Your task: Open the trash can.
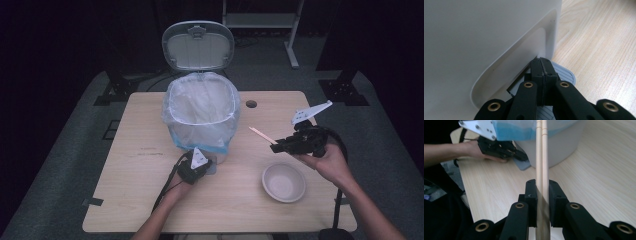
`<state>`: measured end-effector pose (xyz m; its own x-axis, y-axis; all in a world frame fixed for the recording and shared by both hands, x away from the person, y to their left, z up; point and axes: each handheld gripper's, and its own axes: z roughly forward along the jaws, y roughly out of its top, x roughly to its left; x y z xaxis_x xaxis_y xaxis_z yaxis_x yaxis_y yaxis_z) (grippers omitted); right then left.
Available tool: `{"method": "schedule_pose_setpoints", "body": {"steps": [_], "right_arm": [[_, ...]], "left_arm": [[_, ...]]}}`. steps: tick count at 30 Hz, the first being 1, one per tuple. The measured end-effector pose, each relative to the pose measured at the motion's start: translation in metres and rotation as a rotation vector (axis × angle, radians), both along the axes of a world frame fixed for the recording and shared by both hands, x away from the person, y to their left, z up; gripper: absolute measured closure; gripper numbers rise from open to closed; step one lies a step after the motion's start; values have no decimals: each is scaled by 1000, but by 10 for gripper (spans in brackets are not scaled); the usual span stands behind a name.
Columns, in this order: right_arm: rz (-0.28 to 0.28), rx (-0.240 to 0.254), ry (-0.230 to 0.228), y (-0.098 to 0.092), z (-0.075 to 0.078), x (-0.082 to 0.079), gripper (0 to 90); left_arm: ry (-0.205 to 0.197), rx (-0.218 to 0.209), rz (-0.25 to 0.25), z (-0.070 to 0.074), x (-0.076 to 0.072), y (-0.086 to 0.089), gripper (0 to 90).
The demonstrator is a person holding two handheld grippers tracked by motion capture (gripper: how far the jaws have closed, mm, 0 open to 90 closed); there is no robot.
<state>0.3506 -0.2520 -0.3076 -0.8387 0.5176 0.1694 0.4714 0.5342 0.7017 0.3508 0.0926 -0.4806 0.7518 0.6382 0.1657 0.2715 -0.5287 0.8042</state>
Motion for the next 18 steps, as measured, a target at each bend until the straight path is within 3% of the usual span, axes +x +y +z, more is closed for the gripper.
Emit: {"method": "schedule_pose_setpoints", "body": {"steps": [13,17,18], "right_arm": [[40,-14,-18,11,28,11,791],[45,5,-5,12,31,14,790],[47,-25,-12,14,33,15,790]], "left_arm": [[1,2,0,0,0,0,900],[0,1,0,0,0,0,900],[2,3,0,0,0,0,900]]}}
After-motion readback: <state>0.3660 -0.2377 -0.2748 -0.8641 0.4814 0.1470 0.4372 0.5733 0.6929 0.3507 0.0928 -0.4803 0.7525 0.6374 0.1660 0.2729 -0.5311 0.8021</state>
